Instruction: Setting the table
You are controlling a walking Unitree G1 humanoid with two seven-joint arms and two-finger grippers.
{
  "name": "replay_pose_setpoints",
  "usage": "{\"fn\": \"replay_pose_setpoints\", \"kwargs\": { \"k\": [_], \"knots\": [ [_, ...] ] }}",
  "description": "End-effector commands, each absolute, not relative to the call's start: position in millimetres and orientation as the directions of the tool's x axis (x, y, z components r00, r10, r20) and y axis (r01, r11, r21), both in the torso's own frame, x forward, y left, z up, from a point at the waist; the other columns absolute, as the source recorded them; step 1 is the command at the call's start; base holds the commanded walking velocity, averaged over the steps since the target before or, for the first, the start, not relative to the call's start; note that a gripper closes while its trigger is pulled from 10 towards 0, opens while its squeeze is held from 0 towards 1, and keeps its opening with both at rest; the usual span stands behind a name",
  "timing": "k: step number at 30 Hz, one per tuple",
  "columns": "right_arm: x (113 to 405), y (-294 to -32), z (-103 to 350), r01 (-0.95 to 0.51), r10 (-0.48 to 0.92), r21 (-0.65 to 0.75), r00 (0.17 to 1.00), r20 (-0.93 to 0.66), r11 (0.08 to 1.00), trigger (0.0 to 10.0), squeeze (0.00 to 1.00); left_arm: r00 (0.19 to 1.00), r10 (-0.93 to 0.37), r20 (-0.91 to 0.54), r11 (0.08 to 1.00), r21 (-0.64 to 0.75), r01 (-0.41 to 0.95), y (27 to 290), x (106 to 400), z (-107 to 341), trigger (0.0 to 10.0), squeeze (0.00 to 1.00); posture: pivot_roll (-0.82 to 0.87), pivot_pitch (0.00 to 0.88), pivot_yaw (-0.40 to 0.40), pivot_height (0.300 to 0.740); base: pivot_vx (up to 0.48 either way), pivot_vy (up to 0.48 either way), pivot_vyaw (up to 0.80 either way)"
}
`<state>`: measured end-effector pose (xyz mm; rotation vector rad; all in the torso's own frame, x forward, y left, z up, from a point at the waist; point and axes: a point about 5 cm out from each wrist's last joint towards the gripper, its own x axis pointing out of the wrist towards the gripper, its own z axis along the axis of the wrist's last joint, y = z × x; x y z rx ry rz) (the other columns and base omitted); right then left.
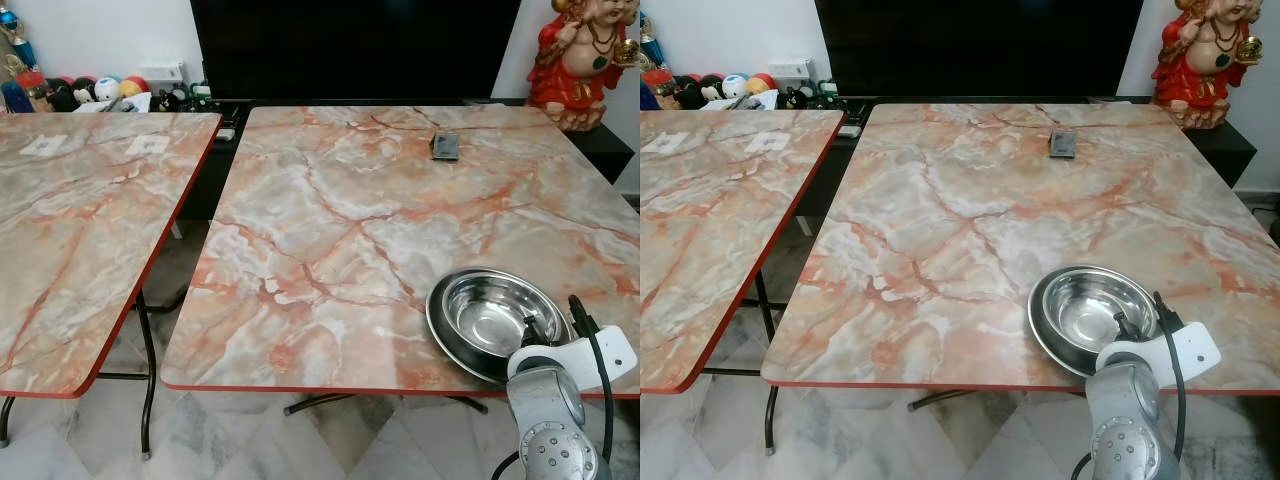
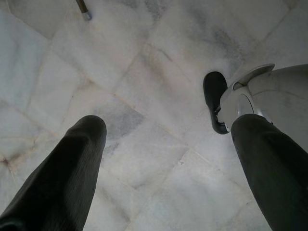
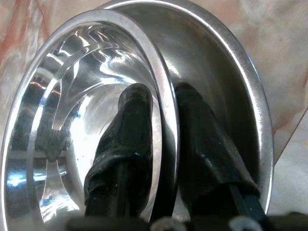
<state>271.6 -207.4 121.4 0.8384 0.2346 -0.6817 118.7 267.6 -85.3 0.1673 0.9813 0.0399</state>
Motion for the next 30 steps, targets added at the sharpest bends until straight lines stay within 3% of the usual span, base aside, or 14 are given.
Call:
{"fn": "replay_pose_setpoints", "kwargs": {
  "k": [1, 2, 3, 4, 5, 6, 8, 9, 10, 11, 30],
  "knots": [
    [267.9, -182.8, 109.0, 0.644, -0.399, 0.622, 0.765, -0.506, 0.445, 10.0, 0.01, 0.538, 0.12, -0.835, 0.984, 0.171, 0.045, 271.9, 113.4, -85.8, 10.0, 0.0, -0.02, 0.103, 0.011, 0.74, 0.0, 0.0, 0.0],
    [268.0, -182.8, 109.1, 0.643, -0.399, 0.622, 0.765, -0.505, 0.446, 10.0, 0.01, 0.538, 0.12, -0.835, 0.984, 0.17, 0.045, 271.9, 113.4, -85.8, 10.0, 0.0, -0.02, 0.103, 0.011, 0.74, 0.0, 0.0, 0.0],
    [268.0, -182.5, 109.3, 0.641, -0.397, 0.625, 0.767, -0.504, 0.446, 10.0, 0.27, 0.537, 0.119, -0.835, 0.984, 0.17, 0.045, 271.7, 113.4, -85.9, 10.0, 0.0, -0.02, 0.102, 0.01, 0.74, 0.0, 0.0, 0.0],
    [267.9, -182.3, 109.3, 0.641, -0.397, 0.624, 0.768, -0.504, 0.448, 10.0, 0.85, 0.537, 0.119, -0.835, 0.985, 0.169, 0.045, 271.7, 113.4, -85.9, 10.0, 0.0, -0.02, 0.102, 0.01, 0.74, 0.0, 0.0, 0.0],
    [267.9, -182.2, 109.3, 0.641, -0.397, 0.623, 0.768, -0.504, 0.449, 10.0, 0.85, 0.537, 0.118, -0.835, 0.985, 0.169, 0.045, 271.5, 113.4, -85.9, 10.0, 0.0, -0.02, 0.102, 0.008, 0.74, 0.0, 0.0, 0.0],
    [267.8, -182.2, 109.1, 0.641, -0.396, 0.622, 0.767, -0.504, 0.45, 10.0, 1.0, 0.537, 0.118, -0.835, 0.985, 0.168, 0.046, 271.4, 113.5, -86.0, 10.0, 0.0, -0.02, 0.102, 0.008, 0.74, 0.0, 0.0, 0.0],
    [267.6, -182.2, 108.7, 0.643, -0.396, 0.619, 0.765, -0.507, 0.451, 10.0, 0.96, 0.537, 0.117, -0.835, 0.985, 0.167, 0.045, 271.0, 113.5, -86.1, 10.0, 0.0, -0.02, 0.101, 0.006, 0.74, 0.0, 0.0, 0.0],
    [267.4, -182.2, 108.7, 0.646, -0.396, 0.616, 0.763, -0.51, 0.451, 10.0, 0.45, 0.537, 0.116, -0.835, 0.985, 0.165, 0.045, 270.9, 113.5, -86.1, 10.0, 0.0, -0.02, 0.101, 0.006, 0.74, 0.0, 0.0, 0.0],
    [267.3, -182.1, 108.8, 0.646, -0.397, 0.616, 0.763, -0.51, 0.45, 10.0, 0.45, 0.537, 0.115, -0.836, 0.985, 0.165, 0.045, 270.8, 113.5, -86.2, 10.0, 0.0, -0.02, 0.101, 0.006, 0.74, 0.0, 0.0, 0.0],
    [267.0, -182.3, 109.2, 0.646, -0.397, 0.616, 0.763, -0.51, 0.45, 10.0, 0.0, 0.537, 0.115, -0.836, 0.985, 0.164, 0.045, 270.5, 113.7, -86.2, 10.0, 0.0, -0.03, 0.102, 0.005, 0.74, 0.0, 0.0, 0.0],
    [264.6, -176.3, 114.6, 0.637, -0.384, 0.618, 0.771, -0.508, 0.461, 10.0, 0.0, 0.538, 0.106, -0.836, 0.987, 0.155, 0.047, 268.3, 114.2, -86.8, 10.0, 0.0, -0.04, 0.106, -0.002, 0.74, 0.0, 0.0, 0.0]
  ]
}}
